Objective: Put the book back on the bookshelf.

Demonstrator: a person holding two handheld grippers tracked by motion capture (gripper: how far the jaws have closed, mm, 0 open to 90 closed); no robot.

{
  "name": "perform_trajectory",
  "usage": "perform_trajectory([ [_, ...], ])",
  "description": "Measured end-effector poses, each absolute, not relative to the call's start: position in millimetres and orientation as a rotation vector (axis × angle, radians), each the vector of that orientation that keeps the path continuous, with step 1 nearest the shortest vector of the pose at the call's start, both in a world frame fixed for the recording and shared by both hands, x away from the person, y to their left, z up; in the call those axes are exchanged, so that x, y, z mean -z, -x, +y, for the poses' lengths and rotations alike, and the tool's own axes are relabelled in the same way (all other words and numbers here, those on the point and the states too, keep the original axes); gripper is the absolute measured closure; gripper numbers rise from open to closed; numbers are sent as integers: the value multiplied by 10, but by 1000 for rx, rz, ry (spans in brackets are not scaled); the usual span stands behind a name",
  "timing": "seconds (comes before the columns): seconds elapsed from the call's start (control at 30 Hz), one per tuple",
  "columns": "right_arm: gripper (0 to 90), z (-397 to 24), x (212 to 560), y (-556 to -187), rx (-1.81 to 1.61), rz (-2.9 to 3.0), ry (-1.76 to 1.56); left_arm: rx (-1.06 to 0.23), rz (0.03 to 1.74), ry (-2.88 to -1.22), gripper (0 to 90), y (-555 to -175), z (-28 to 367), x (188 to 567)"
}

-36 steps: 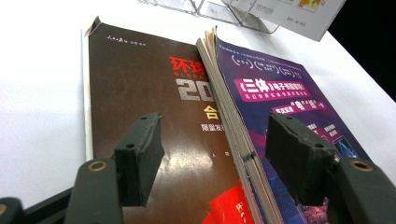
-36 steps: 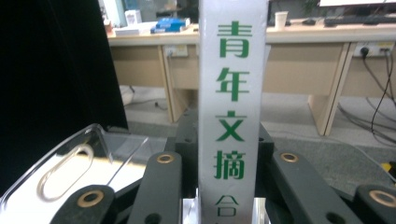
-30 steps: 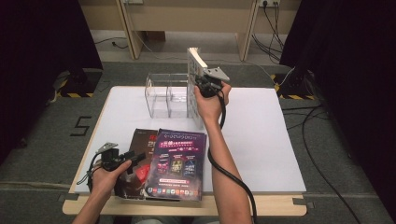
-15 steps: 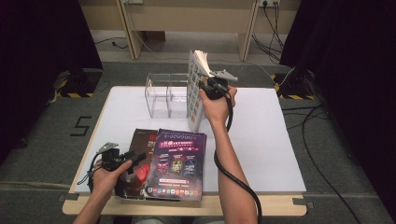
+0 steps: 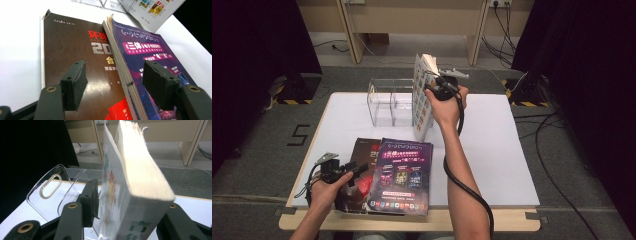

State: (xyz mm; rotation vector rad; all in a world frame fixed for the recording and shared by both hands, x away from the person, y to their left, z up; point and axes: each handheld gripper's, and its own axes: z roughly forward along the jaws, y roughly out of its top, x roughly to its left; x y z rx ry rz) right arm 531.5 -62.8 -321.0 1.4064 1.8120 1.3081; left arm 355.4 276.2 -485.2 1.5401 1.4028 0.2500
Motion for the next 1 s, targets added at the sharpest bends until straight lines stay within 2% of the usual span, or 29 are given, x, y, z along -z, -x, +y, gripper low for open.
perform_trajectory([
  [1.0, 624, -790, 2999, -5439, -1276, 1913, -1473, -251, 1398, -1539, 352, -3548, 2755, 4838],
])
